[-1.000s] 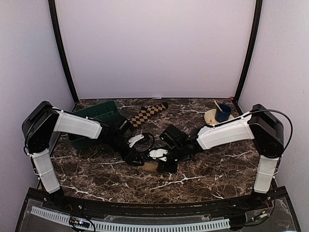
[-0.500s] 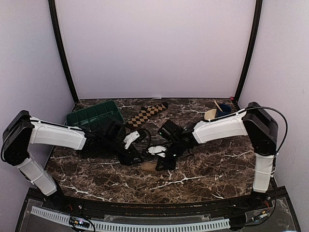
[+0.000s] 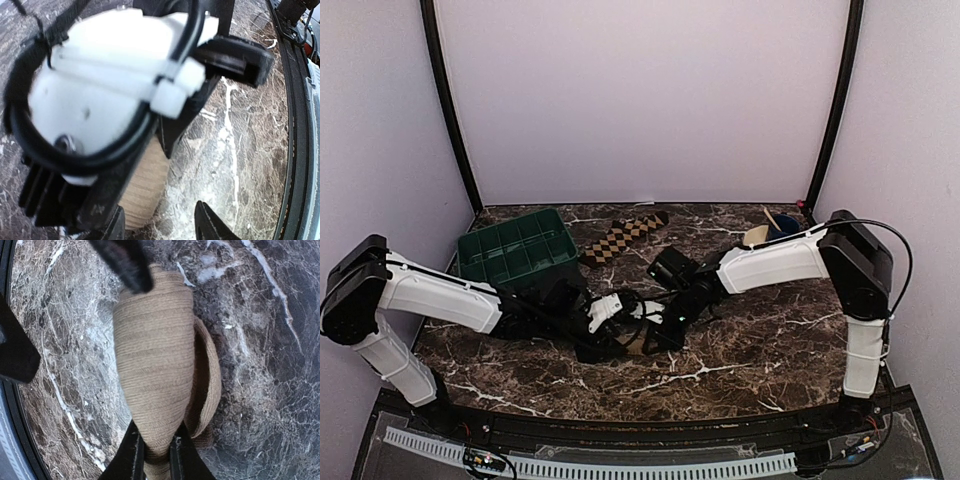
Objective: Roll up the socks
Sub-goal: Pass from the right arm to the left
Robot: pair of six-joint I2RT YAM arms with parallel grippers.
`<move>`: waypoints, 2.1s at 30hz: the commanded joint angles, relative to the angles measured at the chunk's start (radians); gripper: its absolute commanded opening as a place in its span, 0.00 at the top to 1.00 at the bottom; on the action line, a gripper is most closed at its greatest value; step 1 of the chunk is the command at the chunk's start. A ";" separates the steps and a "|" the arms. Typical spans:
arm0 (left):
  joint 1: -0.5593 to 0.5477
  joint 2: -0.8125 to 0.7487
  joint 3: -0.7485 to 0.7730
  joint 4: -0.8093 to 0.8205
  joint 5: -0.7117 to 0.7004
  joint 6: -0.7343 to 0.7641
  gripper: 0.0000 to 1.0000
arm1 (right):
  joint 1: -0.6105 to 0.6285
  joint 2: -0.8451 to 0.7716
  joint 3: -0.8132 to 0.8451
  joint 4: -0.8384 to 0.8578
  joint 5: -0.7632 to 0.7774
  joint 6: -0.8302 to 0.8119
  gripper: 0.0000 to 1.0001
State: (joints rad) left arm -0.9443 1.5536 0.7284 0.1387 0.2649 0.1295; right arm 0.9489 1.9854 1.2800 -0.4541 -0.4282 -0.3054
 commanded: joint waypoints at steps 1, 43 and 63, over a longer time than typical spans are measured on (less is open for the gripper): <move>-0.020 0.009 -0.011 0.061 -0.069 0.056 0.50 | -0.002 0.039 0.011 -0.061 -0.019 -0.007 0.99; -0.138 0.147 0.107 0.100 -0.195 0.296 0.47 | -0.019 0.085 0.048 -0.109 -0.126 -0.033 0.99; -0.169 0.169 0.074 0.148 -0.241 0.302 0.47 | -0.030 0.102 0.068 -0.134 -0.202 -0.026 0.99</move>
State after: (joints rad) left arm -1.1046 1.7100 0.8055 0.2634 0.0486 0.4137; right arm 0.9115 2.0533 1.3441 -0.5507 -0.6170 -0.3336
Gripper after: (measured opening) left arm 0.528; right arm 0.087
